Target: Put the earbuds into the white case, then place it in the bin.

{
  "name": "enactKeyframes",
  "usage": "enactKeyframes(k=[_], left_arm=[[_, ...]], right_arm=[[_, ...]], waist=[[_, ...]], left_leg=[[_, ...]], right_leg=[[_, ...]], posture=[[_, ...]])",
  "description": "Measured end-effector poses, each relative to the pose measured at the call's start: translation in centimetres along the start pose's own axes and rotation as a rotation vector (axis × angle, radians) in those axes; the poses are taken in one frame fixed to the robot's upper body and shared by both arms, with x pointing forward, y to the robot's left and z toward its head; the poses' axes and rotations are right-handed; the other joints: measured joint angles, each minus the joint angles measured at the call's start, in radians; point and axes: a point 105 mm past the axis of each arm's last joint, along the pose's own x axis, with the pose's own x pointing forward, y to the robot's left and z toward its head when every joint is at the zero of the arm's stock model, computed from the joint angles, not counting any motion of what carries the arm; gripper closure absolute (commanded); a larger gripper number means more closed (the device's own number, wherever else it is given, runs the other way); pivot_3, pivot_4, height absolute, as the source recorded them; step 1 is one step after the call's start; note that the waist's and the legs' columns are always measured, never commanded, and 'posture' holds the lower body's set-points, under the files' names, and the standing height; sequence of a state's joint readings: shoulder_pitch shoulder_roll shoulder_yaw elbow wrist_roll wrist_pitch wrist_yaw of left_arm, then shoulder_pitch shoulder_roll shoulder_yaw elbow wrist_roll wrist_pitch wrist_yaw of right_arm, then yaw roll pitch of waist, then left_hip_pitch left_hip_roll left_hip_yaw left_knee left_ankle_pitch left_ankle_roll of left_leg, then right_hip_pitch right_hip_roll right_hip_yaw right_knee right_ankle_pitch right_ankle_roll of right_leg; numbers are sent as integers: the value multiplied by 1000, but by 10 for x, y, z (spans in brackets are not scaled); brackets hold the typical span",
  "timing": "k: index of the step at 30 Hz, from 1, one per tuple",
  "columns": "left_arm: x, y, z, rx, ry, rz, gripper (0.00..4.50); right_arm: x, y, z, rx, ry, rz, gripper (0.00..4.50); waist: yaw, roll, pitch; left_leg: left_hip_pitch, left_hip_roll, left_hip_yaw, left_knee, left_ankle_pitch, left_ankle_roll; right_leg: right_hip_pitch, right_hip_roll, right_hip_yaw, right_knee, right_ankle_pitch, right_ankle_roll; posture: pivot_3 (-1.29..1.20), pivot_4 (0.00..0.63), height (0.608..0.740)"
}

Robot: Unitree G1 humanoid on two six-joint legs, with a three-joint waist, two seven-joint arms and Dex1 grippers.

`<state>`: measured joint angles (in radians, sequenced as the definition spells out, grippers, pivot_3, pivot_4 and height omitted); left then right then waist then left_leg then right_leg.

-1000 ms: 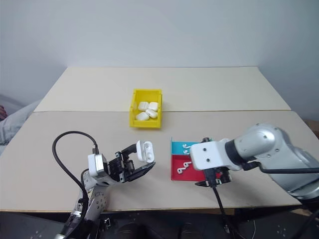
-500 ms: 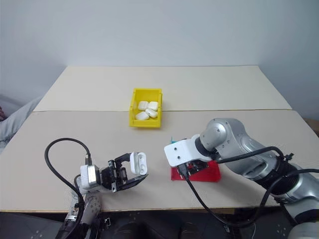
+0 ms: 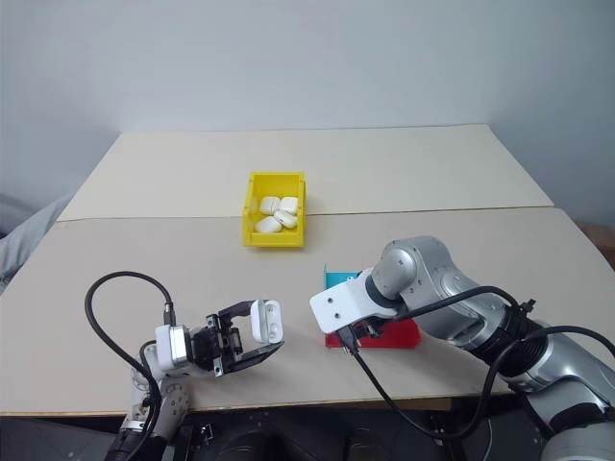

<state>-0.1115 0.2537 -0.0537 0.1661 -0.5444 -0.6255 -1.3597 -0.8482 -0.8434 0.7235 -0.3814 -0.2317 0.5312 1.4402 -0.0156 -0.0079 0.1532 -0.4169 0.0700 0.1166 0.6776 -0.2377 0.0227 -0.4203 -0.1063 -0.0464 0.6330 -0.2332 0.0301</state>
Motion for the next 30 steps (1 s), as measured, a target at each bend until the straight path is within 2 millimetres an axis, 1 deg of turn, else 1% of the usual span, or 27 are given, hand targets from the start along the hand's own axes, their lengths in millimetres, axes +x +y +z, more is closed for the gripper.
enactKeyframes(k=[4,13,18,28,29,30], left_arm=[[-1,-2,-1,22,5,-15,1701],[-2,-2,-1,21,10,-13,1701],[-6,-4,-2,15,27,-2,1701],[-7,-3,-4,14,46,16,1701],[-7,-3,-4,14,47,19,1701],[-7,-3,-4,14,48,22,1701]], right_arm=[[10,-1,-2,4,7,14,2135],[14,-4,-4,-10,29,3,2135],[19,-2,-8,-3,34,15,2135],[22,-4,-9,-20,46,15,2135],[22,-4,-9,-21,47,14,2427],[22,-4,-9,-21,48,14,2495]], waist=[[1,4,-2],[0,5,-3],[-1,5,-3],[-1,5,-3],[-1,5,-3],[-1,5,-3]], left_leg=[[1,0,2,0,0,0],[1,0,2,0,0,0],[1,0,2,-1,0,0],[1,0,2,-1,0,0],[1,0,2,0,0,0],[1,0,2,0,0,0]], right_leg=[[0,0,0,1,0,0],[0,0,0,1,0,-1],[0,0,0,1,0,-1],[0,0,0,1,0,-1],[0,0,0,1,0,-1],[0,0,0,1,0,-1]], posture=[[0,150,740],[0,150,740],[0,150,740],[0,150,740],[0,150,740],[0,150,740]])
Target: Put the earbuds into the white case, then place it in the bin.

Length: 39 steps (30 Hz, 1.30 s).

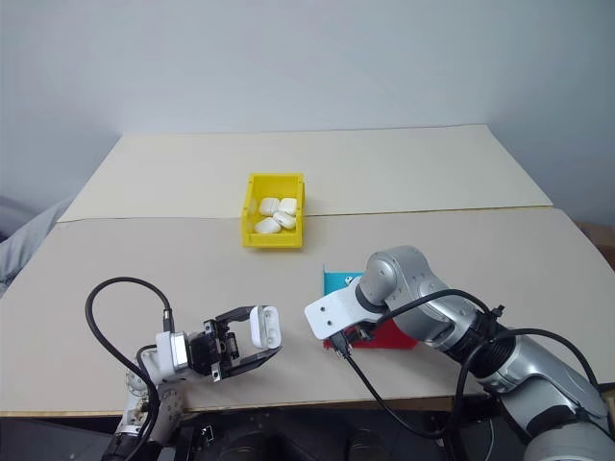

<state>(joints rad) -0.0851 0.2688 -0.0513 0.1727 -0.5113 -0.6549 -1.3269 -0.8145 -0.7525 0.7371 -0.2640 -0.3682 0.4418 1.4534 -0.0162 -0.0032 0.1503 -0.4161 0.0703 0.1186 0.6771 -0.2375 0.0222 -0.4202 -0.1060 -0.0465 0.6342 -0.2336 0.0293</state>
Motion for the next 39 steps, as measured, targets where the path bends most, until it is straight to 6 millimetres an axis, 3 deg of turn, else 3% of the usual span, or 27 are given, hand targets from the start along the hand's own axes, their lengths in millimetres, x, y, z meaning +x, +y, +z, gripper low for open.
enactKeyframes(k=[2,13,17,28,30,34,39], left_arm=[[0,0,0,0,2,6,1701],[-3,-1,-2,-4,29,10,1701],[-3,-1,-2,-5,29,14,1701],[-1,4,-1,1,26,22,1701],[4,11,2,22,10,15,1701],[19,26,18,76,-49,2,1701],[43,28,31,41,-119,-2,1701]], right_arm=[[1,1,0,-7,0,2,2968],[2,0,0,-14,-3,-3,2968],[1,-1,0,-21,-1,-8,3796],[-4,5,0,27,-48,-15,3796],[-17,7,5,63,-106,-36,3796],[-71,-2,6,145,-232,-196,3796],[-122,0,-5,274,-477,-406,3796]], waist=[[0,0,0],[2,0,0],[2,0,0],[5,0,0],[9,0,0],[15,0,0],[26,-1,0]], left_leg=[[0,0,0,0,0,0],[0,0,0,0,0,0],[0,0,0,0,0,0],[-1,0,0,0,0,0],[-4,0,-1,1,0,0],[-4,0,-3,2,0,0],[-5,-1,-3,1,0,0]], right_leg=[[0,0,0,0,0,0],[0,0,0,0,0,0],[0,0,0,0,0,0],[0,0,0,-1,0,0],[-1,0,-1,-1,0,0],[0,0,-2,-3,1,0],[1,0,-3,-3,1,1]], posture=[[0,150,740],[0,150,740],[0,150,740],[0,150,740],[0,150,740],[0,150,740],[0,150,740]])
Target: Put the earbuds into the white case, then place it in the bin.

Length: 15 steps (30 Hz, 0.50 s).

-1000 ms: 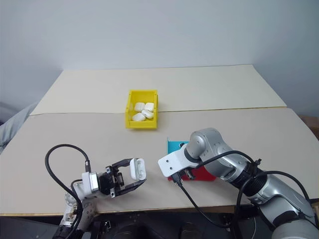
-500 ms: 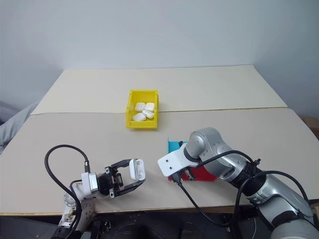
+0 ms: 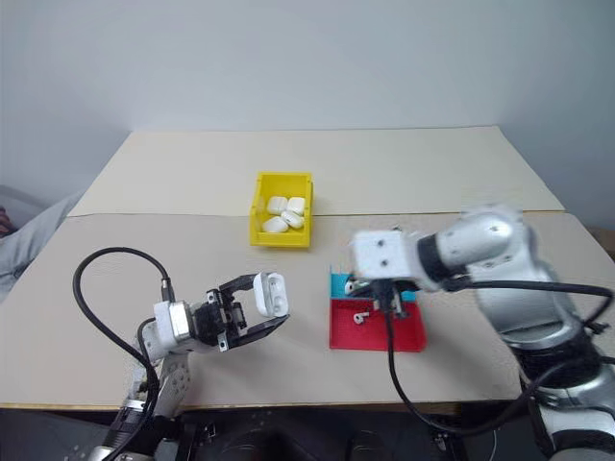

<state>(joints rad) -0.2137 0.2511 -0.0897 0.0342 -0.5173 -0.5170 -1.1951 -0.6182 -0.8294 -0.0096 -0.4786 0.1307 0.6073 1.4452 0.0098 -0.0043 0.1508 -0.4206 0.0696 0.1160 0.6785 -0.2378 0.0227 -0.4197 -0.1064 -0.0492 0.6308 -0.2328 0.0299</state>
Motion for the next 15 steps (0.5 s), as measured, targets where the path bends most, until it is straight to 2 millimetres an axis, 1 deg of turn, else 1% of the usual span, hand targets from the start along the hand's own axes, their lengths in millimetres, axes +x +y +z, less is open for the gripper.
enactKeyframes(k=[3,4,7,10,12,15], left_arm=[[15,2,8,-67,-38,12,1701],[21,2,13,-86,-58,4,1701],[29,0,21,-116,-101,-17,1701],[33,-2,24,-152,-127,-25,1701],[34,-3,24,-166,-139,-31,1701],[35,-5,26,-175,-140,-45,1701]], right_arm=[[-21,-12,21,13,-231,-149,3796],[-29,-18,32,9,-324,-210,3796],[-41,-25,51,12,-511,-297,3796],[-44,-25,66,32,-676,-323,3796],[-44,-23,73,31,-749,-321,3796],[-38,-11,77,25,-831,-280,3796]], waist=[[-2,0,0],[-4,0,0],[-5,0,0],[-4,0,0],[-3,0,0],[0,0,0]], left_leg=[[1,0,0,0,0,0],[2,0,0,0,0,0],[3,1,0,-1,1,-1],[2,0,0,-1,1,-1],[2,0,0,-1,1,-1],[2,0,0,-1,1,-1]], right_leg=[[0,0,1,2,0,0],[0,1,1,2,0,0],[1,2,1,2,0,0],[1,2,2,2,0,0],[1,1,2,1,0,0],[1,1,2,1,0,0]], posture=[[0,150,740],[0,150,740],[0,150,740],[0,150,740],[0,150,740],[0,150,740]])
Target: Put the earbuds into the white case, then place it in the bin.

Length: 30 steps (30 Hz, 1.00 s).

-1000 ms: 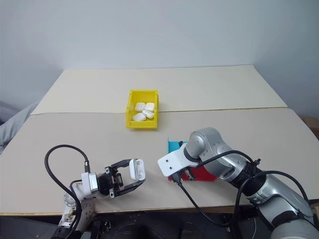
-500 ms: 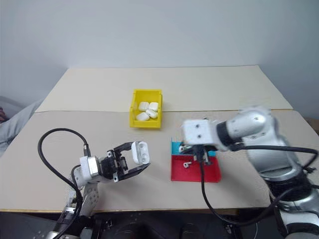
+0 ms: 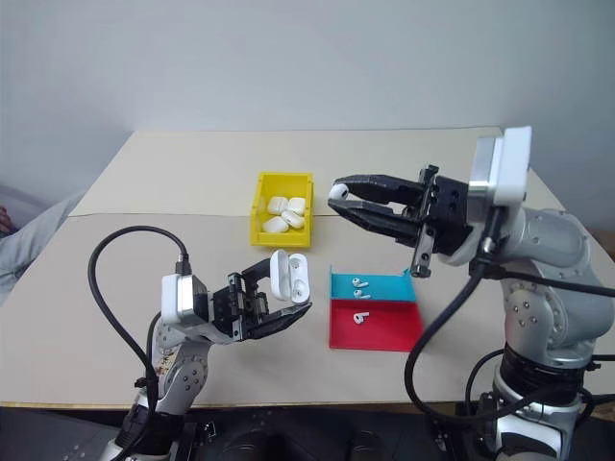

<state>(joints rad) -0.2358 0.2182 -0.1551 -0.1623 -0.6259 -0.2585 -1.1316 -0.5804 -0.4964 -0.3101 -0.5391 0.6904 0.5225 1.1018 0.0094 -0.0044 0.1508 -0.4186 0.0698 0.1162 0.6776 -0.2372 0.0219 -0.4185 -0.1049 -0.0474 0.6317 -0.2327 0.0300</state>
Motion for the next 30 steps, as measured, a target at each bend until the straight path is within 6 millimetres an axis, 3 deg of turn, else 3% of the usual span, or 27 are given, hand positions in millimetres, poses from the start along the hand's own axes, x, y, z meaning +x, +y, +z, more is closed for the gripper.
enactKeyframes(k=[9,30], left_arm=[[-1,-2,1,-10,13,-24,1701],[-3,-2,3,1,22,-32,1701]], right_arm=[[18,31,-21,-2,-71,119,3796],[21,36,-48,-2,-21,142,3796]], waist=[[0,0,0],[1,0,0]], left_leg=[[0,0,0,0,0,0],[0,0,0,0,0,0]], right_leg=[[0,0,0,0,0,0],[0,0,0,0,0,0]], posture=[[0,150,740],[0,150,740]])
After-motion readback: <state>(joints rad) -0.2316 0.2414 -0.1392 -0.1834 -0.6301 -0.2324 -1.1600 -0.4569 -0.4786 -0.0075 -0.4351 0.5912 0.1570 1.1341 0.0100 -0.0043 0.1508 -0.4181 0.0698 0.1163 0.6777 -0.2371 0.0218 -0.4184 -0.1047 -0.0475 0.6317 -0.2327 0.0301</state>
